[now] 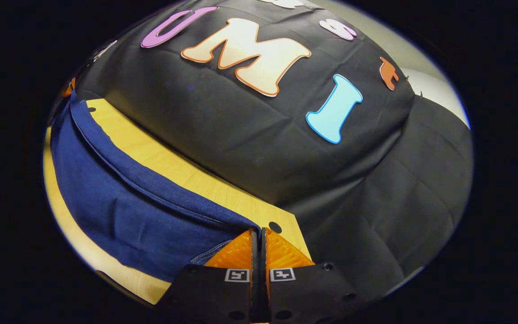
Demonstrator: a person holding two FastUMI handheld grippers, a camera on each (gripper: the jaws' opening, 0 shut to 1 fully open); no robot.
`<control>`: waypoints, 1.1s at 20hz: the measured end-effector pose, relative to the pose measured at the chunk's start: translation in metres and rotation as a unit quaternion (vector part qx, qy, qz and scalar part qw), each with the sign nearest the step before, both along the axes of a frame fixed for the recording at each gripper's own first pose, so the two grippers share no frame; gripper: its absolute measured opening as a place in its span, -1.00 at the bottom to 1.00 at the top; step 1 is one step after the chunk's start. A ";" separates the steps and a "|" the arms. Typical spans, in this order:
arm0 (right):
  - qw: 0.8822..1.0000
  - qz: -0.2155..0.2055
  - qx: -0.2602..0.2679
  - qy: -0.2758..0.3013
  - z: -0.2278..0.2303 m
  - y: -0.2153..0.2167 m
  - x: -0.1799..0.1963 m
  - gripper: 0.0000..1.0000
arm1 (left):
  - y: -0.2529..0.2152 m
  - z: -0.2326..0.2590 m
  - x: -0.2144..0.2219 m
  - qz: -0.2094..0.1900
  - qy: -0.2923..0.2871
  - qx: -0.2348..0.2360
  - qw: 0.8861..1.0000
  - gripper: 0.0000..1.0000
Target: Grasp the waist and the cuffs of the jeans and fold them to make the two legs overlap; first hold the waist and fold one-third of the jeans toward the cuffs, then hold the cuffs and fold the remaining one-third in the same direction to finish folding.
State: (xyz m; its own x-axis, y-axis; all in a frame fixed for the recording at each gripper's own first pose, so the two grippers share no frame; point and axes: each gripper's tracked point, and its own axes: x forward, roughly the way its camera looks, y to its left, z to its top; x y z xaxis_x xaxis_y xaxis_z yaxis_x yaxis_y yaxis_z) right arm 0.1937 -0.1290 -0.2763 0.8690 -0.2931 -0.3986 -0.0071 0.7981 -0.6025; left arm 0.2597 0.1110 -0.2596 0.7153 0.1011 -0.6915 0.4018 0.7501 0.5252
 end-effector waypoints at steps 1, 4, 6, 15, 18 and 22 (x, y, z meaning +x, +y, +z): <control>1.000 -0.004 0.001 0.000 -0.006 0.001 0.008 -0.96 | 0.000 -0.009 0.010 0.007 0.001 -0.015 1.000 -1.00; 1.000 -0.015 0.010 0.018 -0.030 0.002 0.030 -0.96 | -0.002 -0.032 0.031 0.023 0.015 -0.042 0.999 -1.00; 0.999 -0.019 0.015 0.027 -0.046 0.003 0.040 -0.96 | -0.003 -0.050 0.040 0.034 0.028 -0.058 0.997 -1.00; 0.989 -0.101 0.098 -0.034 -0.016 -0.033 0.039 1.00 | -0.033 -0.006 0.054 0.061 -0.081 -0.167 0.981 0.90; 0.978 -0.152 0.132 -0.051 -0.010 -0.070 0.016 0.99 | -0.065 0.046 0.038 0.054 -0.117 -0.218 0.967 0.90; 0.945 -0.253 0.203 -0.031 -0.045 -0.129 -0.027 1.00 | -0.076 0.098 0.015 0.044 -0.145 -0.243 0.958 0.89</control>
State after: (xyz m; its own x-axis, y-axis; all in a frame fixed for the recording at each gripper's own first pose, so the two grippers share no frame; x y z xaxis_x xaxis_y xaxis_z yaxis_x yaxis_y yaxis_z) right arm 0.1667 -0.2577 -0.3217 0.6843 -0.5115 -0.5198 0.4630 0.8554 -0.2322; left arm 0.2745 0.0347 -0.1620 0.8883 -0.1143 -0.4447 0.2159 0.9588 0.1848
